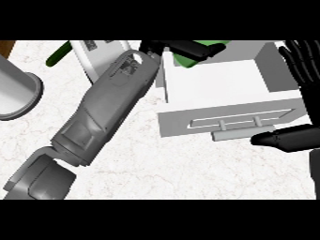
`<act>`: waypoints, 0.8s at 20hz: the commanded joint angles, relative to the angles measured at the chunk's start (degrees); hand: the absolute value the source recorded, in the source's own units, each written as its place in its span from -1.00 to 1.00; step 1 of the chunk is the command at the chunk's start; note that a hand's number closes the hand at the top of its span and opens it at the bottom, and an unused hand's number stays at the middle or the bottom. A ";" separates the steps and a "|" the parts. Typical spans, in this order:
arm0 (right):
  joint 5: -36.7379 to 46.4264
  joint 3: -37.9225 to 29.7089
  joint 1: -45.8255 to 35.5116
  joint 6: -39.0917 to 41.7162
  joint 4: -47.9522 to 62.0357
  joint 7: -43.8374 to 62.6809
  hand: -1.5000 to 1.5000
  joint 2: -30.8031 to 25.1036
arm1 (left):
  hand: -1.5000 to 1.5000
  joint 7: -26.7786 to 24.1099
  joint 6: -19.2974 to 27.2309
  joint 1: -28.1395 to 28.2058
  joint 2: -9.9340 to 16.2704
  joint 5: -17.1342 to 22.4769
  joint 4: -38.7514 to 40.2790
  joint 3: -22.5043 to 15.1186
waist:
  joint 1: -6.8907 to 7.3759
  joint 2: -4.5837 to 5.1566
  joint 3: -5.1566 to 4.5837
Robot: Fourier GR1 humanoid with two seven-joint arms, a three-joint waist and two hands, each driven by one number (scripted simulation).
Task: Pick up the cup, place it into the drawer and close the drawer
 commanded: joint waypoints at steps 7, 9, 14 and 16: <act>-0.89 1.82 -4.27 0.91 0.47 1.46 -1.00 0.25 | -1.00 0.43 -4.40 0.91 -0.01 2.41 5.69 -8.30 | -4.17 1.31 -0.03; -1.17 2.29 -5.78 0.62 1.12 1.09 -1.00 1.14 | -1.00 0.13 -3.06 2.40 -0.01 4.62 3.41 -9.67 | -4.60 1.05 -0.03; -7.45 6.25 -5.46 7.63 1.42 1.12 -1.00 2.30 | -1.00 -4.73 -3.13 3.79 -0.01 10.74 1.31 -6.36 | -6.08 1.74 -0.09; -9.33 7.89 -6.47 11.36 2.51 0.50 1.00 1.68 | -1.00 -7.68 -5.48 5.29 -0.01 13.48 -1.26 -6.29 | -5.93 1.80 -0.11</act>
